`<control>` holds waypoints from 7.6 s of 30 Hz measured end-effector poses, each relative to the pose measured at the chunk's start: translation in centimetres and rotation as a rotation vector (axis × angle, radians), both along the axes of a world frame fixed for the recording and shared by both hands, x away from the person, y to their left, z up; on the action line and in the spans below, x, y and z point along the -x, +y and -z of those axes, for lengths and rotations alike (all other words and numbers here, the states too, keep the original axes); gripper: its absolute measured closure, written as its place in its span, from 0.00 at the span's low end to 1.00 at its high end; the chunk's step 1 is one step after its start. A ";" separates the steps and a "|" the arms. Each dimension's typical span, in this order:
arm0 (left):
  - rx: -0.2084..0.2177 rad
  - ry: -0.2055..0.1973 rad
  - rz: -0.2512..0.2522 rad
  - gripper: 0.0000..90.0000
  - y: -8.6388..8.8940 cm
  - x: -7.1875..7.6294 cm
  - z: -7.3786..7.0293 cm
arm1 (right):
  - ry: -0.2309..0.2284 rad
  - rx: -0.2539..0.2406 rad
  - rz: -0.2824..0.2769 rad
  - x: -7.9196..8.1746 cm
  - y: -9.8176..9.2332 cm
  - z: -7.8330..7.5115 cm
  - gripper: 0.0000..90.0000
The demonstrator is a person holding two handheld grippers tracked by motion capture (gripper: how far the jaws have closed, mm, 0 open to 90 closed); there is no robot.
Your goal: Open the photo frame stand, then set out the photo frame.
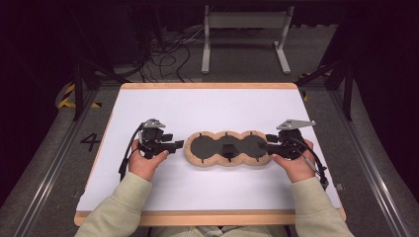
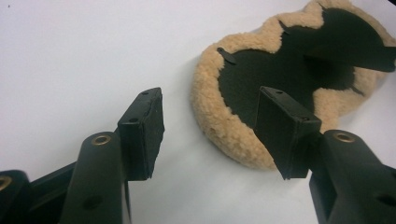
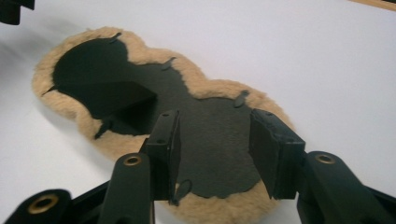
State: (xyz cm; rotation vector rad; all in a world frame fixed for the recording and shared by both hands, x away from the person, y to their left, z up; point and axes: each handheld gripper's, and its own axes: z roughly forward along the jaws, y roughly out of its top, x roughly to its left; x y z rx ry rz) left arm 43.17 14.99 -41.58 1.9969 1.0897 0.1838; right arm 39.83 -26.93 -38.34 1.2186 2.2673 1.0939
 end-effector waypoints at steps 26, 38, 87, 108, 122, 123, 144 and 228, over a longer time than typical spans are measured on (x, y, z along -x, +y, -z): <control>0.025 0.169 -0.028 0.41 -1.5 -2.4 3.2 | 0.201 -0.036 0.126 -3.4 -1.5 4.5 0.34; 0.061 0.242 0.026 0.34 -2.7 -2.5 3.5 | 0.258 -0.086 0.134 -3.9 -1.2 5.3 0.25; -0.021 -0.075 0.002 0.71 -4.0 1.2 0.5 | 0.096 -0.070 0.190 -0.6 -1.2 2.7 0.53; 0.046 -0.150 0.081 0.80 -2.6 4.5 -1.2 | -0.020 -0.011 0.094 3.5 -2.1 1.3 0.66; 0.086 -0.133 0.169 0.79 -1.6 7.0 -1.9 | 0.000 0.034 -0.013 6.0 -2.7 -0.1 0.67; 0.090 -0.133 0.181 0.79 -1.5 7.3 -1.9 | 0.006 0.035 -0.018 6.1 -2.7 -0.2 0.67; 0.093 -0.149 0.253 0.77 -0.9 9.4 -1.9 | 0.055 0.061 -0.124 7.7 -3.0 -1.1 0.61; 0.051 -0.317 0.055 0.64 3.6 7.1 -1.8 | 0.143 0.230 -0.245 7.2 -2.4 2.8 1.00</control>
